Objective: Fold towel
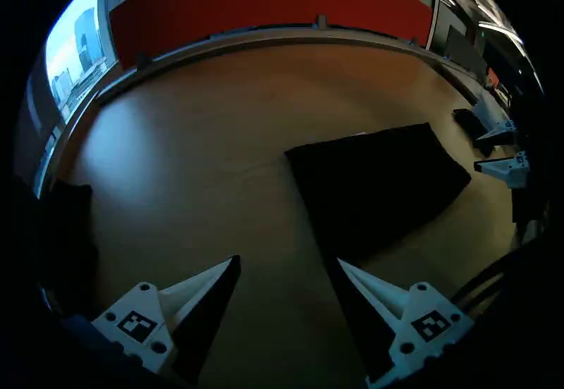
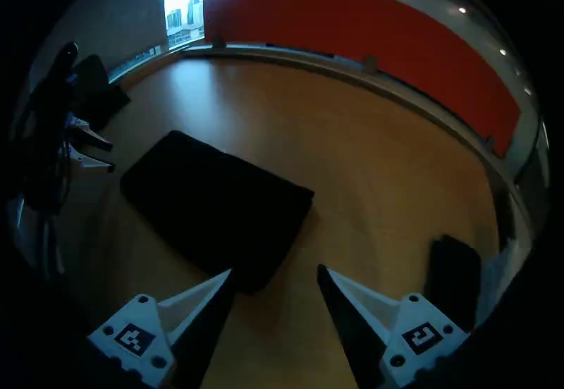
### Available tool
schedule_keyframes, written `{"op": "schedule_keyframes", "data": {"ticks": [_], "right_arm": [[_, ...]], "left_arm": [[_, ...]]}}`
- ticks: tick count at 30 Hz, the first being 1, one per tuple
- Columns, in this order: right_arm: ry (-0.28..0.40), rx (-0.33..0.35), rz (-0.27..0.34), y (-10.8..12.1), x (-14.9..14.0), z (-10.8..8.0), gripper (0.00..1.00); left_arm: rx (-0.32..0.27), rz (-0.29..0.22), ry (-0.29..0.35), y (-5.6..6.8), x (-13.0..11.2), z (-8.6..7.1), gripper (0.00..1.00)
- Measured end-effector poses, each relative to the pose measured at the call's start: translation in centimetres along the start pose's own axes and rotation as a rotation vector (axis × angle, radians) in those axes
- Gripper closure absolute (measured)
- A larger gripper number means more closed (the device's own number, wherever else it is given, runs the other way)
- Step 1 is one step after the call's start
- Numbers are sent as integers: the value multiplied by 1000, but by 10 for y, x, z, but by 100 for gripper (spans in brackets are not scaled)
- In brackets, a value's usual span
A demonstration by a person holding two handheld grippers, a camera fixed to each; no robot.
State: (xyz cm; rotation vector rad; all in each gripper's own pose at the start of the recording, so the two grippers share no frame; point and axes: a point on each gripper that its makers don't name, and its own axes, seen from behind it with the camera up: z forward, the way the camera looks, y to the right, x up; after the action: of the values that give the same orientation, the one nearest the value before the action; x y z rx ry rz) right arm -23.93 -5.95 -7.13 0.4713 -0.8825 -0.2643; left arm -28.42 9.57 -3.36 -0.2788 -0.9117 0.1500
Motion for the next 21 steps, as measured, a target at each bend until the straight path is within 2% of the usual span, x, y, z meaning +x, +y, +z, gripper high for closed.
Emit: {"op": "schedule_keyframes", "data": {"ticks": [12, 21], "right_arm": [[-8, 66, -63, -10, 0, 2, 16], [-37, 114, -113, -18, -10, 5, 16]], "left_arm": [[31, -83, 1, -6, -24, -17, 10], [55, -113, -3, -11, -40, -29, 10]]}}
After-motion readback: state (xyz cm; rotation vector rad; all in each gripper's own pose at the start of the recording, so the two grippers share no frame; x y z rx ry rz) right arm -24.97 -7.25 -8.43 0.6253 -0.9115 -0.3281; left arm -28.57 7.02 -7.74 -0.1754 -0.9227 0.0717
